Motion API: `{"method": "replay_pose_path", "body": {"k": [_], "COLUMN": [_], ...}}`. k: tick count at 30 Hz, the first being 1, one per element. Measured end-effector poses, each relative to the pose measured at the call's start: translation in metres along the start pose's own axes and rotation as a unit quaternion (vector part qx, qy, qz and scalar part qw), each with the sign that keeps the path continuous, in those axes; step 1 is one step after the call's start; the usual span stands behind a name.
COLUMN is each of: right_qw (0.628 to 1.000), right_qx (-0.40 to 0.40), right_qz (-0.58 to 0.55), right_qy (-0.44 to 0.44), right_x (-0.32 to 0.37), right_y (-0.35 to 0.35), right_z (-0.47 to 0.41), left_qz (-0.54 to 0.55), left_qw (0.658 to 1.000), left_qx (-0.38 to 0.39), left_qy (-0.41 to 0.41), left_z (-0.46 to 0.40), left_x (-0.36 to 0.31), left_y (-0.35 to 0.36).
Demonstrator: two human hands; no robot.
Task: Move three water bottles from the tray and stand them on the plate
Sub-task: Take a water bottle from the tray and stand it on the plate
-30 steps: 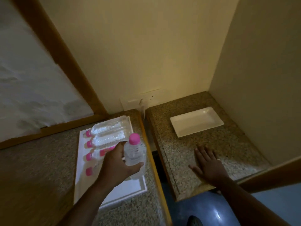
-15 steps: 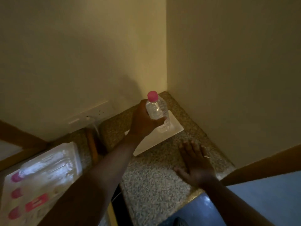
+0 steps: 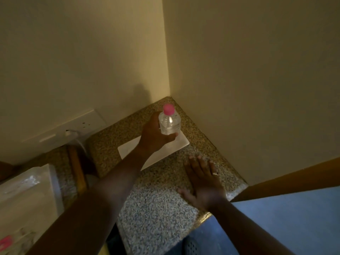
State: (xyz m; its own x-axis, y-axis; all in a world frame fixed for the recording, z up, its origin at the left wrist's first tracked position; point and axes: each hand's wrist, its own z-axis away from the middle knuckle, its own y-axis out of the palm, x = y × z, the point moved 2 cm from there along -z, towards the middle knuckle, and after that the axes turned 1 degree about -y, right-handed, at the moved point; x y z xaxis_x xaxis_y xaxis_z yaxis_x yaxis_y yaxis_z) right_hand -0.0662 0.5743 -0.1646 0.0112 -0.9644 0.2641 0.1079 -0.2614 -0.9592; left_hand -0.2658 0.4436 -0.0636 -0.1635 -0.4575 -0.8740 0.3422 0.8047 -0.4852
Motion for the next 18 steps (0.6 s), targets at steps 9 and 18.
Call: {"method": "replay_pose_path", "body": {"k": [9, 18], "right_qw": [1.0, 0.999], "right_qx": [0.01, 0.039], "right_qz": [0.005, 0.017], "right_qy": [0.001, 0.004], "right_x": [-0.003, 0.002], "right_y": [0.0, -0.006], "right_z": [-0.001, 0.002], "left_qz": [-0.007, -0.204], "left_qw": [1.0, 0.964], "left_qx": [0.008, -0.157], "left_qy": [0.0, -0.072], "left_z": [0.016, 0.154], "left_x": [0.009, 0.048], "left_y": [-0.002, -0.124]}}
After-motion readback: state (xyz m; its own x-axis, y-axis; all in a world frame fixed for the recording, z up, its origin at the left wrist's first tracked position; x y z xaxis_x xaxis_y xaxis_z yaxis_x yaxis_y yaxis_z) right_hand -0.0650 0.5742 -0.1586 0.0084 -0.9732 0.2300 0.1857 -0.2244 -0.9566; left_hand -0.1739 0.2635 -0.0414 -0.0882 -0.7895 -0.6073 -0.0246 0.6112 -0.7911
